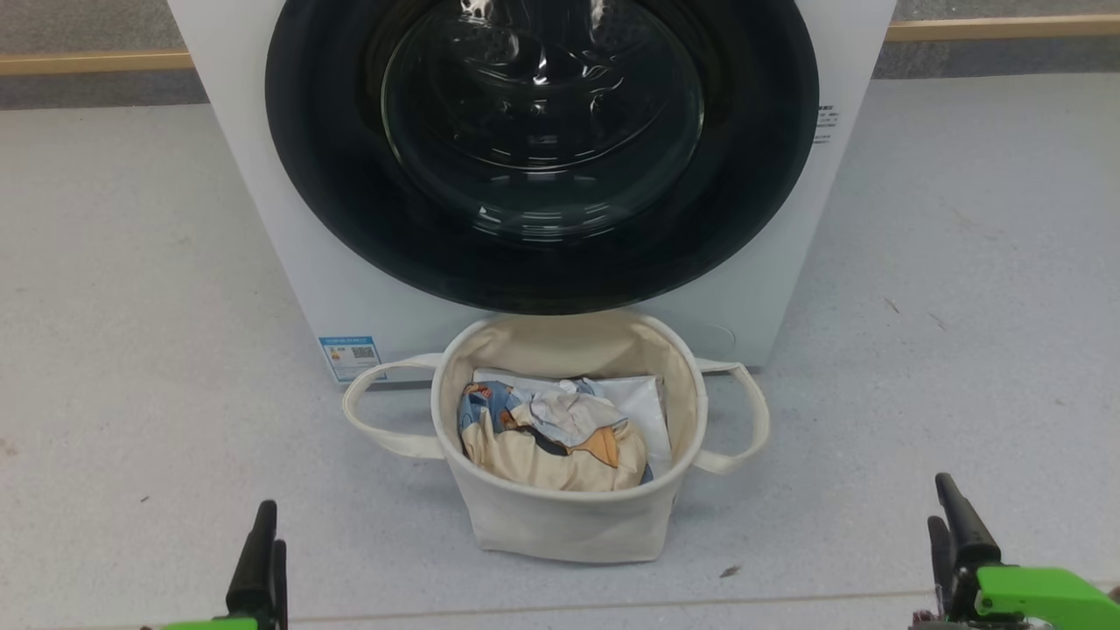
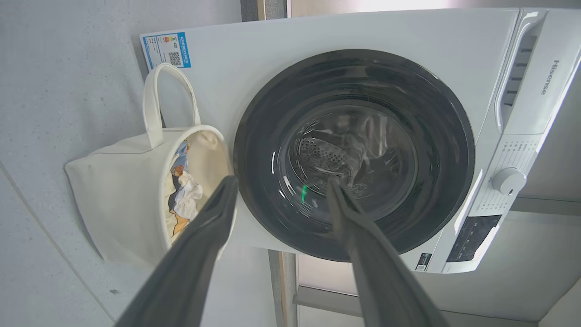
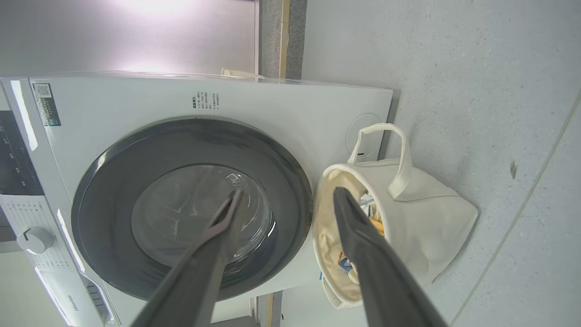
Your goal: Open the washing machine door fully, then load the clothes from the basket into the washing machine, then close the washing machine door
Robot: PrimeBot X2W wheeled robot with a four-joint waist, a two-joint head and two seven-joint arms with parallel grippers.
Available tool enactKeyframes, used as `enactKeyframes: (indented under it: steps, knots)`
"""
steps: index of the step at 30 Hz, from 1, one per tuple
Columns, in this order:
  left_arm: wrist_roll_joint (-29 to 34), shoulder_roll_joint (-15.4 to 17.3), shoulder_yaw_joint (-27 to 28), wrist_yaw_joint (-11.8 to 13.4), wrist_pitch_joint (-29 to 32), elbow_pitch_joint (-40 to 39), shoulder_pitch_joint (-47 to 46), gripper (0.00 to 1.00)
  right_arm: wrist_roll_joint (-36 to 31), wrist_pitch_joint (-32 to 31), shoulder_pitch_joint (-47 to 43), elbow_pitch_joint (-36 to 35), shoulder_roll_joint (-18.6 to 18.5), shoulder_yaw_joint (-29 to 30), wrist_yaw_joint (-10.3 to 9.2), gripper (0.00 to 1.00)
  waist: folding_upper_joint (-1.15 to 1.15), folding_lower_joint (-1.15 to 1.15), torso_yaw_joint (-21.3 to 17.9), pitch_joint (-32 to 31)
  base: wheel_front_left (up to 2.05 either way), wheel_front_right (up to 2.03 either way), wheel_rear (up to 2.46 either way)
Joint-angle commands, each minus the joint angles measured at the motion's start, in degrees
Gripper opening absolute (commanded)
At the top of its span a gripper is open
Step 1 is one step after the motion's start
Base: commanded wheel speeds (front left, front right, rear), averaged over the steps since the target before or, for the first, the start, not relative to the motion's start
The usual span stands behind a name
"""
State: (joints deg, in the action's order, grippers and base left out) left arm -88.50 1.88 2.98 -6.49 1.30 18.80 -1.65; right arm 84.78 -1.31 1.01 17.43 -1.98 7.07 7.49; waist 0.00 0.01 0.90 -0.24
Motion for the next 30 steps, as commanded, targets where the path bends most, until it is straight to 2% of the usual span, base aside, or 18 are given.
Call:
enactKeyframes:
  steps: [1,15,23,30]
  knots:
    - [1.7,0.5,0.8,0.3,-0.7,-2.3,-2.9,1.00,-1.5,0.7,2.8,-2.6,-0.4,-0.4,0.00,1.00,0.00,-0.01,0.0,-0.1,0.00,0.00,0.00]
    - [13.2,0.6,1.4,1.4,-2.8,-7.7,-4.0,1.00,-5.0,2.8,4.8,-8.4,-0.4,-0.1,0.00,1.00,0.00,-0.01,0.4,-0.4,0.00,0.00,0.00]
    - [19.6,0.6,1.6,2.4,-4.2,-11.0,-4.9,1.00,-15.2,4.2,6.2,-9.6,-0.5,-1.5,0.00,1.00,0.00,-0.01,0.7,-0.4,0.00,0.00,0.00]
    - [27.9,0.6,1.4,3.5,-5.4,-13.8,-5.8,1.00,-26.6,5.4,7.8,-11.0,-0.5,-3.3,0.00,1.00,0.00,-0.01,0.9,-0.2,0.00,0.00,0.00]
